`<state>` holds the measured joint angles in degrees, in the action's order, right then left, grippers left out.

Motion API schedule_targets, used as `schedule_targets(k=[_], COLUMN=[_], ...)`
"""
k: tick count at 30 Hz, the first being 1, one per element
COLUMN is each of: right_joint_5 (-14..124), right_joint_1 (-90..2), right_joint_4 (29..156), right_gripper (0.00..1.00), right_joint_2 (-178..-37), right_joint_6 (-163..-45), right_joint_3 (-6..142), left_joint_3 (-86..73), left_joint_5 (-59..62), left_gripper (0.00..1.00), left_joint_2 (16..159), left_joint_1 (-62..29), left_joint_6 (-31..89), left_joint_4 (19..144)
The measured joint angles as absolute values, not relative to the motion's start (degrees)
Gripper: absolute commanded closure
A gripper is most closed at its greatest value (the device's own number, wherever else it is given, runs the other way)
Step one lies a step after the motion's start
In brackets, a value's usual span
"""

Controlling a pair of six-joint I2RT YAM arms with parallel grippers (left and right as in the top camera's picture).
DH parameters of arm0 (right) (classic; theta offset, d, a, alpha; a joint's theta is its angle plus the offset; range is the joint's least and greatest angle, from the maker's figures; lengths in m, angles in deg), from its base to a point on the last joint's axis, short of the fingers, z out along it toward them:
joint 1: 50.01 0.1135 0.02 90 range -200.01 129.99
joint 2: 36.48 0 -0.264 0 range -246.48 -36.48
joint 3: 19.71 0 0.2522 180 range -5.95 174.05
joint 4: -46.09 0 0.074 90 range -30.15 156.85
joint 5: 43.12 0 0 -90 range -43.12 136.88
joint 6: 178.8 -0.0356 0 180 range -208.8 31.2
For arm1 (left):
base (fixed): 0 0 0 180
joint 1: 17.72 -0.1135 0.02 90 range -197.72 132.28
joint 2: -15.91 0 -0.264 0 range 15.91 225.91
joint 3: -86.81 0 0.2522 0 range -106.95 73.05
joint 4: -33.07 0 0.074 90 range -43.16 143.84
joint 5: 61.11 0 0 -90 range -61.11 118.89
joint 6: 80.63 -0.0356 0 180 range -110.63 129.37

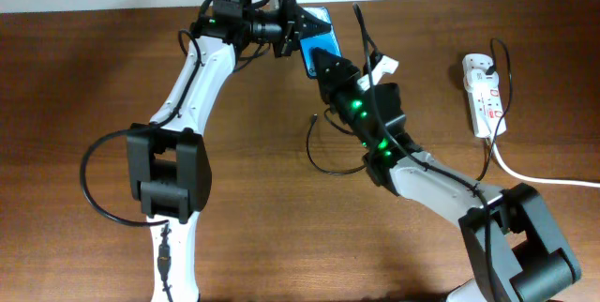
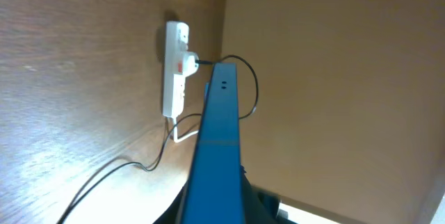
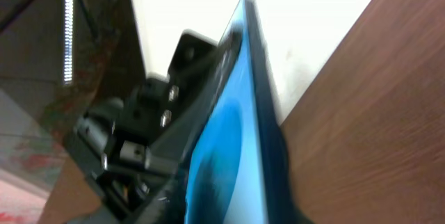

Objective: Plug charger to phone and switch on socket

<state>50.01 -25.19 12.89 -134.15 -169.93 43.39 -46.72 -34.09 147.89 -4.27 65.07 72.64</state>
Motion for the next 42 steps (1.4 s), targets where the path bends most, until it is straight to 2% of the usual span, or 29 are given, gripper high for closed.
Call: schedule_targets(k=[3,7,10,12,13,15,17,19,21,22,24,26,29,30,31,42], right_joint_5=[54.2,65.0,76.0,83.3,85.8,84.5,83.4,83.4,82.7,81.4,75.3,72.7,70.8,70.6,70.5,73.1], right_joint_1=[-30.0,-35.2,-37.7,-39.0,-39.1,-39.0,-39.1,-39.1,-38.4,-37.8,-35.0,-33.8,-32.3,-31.7,-30.6,-27.9], right_joint_4=[13.0,13.9,22.6,31.9,39.6,52.1,54.2,55.3,56.8,61.5,79.2,83.2,81.6,81.1,79.8,71.1], right_gripper=[0.6,0.52,0.51,0.51,0.51,0.32,0.32,0.38,0.38,0.38,0.38,0.46,0.58,0.67,0.69,0.69], right_joint_2=[-134.2,-134.2,-134.2,-134.2,-134.2,-134.2,-134.2,-134.2,-134.2,-134.2,-134.9,-136.3,-140.9,-142.7,-145.0,-155.1], right_joint_6=[-168.1,-162.9,-155.3,-148.2,-144.2,-139.6,-137.4,-134.7,-132.7,-132.0,-128.4,-127.0,-127.7,-128.4,-129.0,-132.6], right_joint_3=[43.4,43.5,44.0,44.5,44.6,44.5,44.4,44.4,44.5,45.7,54.3,60.9,65.5,65.5,65.5,65.5], left_joint_3=[-46.7,-46.7,-46.7,-46.9,-47.4,-47.3,-47.2,-47.2,-47.2,-47.2,-47.2,-47.2,-47.2,-47.2,-47.2,-47.2], left_joint_5=[-34.1,-34.4,-37.8,-39.6,-38.3,-32.0,-25.1,-16.8,-11.1,-9.9,-8.5,-8.8,-11.6,-12.7,-13.9,-15.7], left_gripper=[1.0,1.0,1.0,1.0,1.0,1.0,1.0,1.0,1.0,1.0,1.0,1.0,1.0,1.0,1.0,1.0], left_joint_2=[147.9,147.9,147.9,147.9,147.9,147.9,147.9,147.9,147.9,147.9,147.9,147.9,147.9,147.9,147.9,147.9], left_joint_1=[-7.1,-11.5,-13.1,-13.9,-14.6,-15.0,-15.0,-14.7,-14.7,-14.7,-14.8,-15.4,-17.7,-18.4,-18.9,-19.2], left_joint_6=[63.6,62.3,57.8,50.1,45.3,36.2,31.2,28.7,27.3,27.1,26.9,26.9,26.9,26.9,26.9,26.9], left_joint_4=[73.6,73.6,74.5,80.5,90.1,104.0,107.9,111.3,111.6,111.0,108.3,107.3,107.0,107.1,107.0,107.1])
